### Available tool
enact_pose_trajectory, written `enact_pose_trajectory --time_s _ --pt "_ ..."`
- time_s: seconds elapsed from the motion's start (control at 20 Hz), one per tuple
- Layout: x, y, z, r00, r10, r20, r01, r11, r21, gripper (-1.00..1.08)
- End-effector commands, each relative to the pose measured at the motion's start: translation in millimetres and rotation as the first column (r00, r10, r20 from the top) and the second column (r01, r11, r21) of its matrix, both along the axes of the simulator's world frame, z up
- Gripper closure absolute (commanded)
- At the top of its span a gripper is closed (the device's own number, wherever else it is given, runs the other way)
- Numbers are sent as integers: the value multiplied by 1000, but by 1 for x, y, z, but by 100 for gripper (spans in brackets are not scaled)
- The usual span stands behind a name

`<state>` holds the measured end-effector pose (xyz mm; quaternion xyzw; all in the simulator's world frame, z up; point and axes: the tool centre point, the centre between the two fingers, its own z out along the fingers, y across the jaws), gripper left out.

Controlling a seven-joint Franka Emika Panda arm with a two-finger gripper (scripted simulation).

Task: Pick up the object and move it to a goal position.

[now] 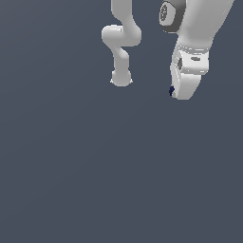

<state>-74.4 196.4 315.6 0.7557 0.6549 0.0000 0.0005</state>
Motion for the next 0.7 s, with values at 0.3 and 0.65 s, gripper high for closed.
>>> enact_pose_trajectory --time_s 0.3,0.65 --pt "-8 22 42 1000 -3 -1 3 1000 1 108" --pt "-8 25 47 1000 -4 -1 4 1000 1 108"
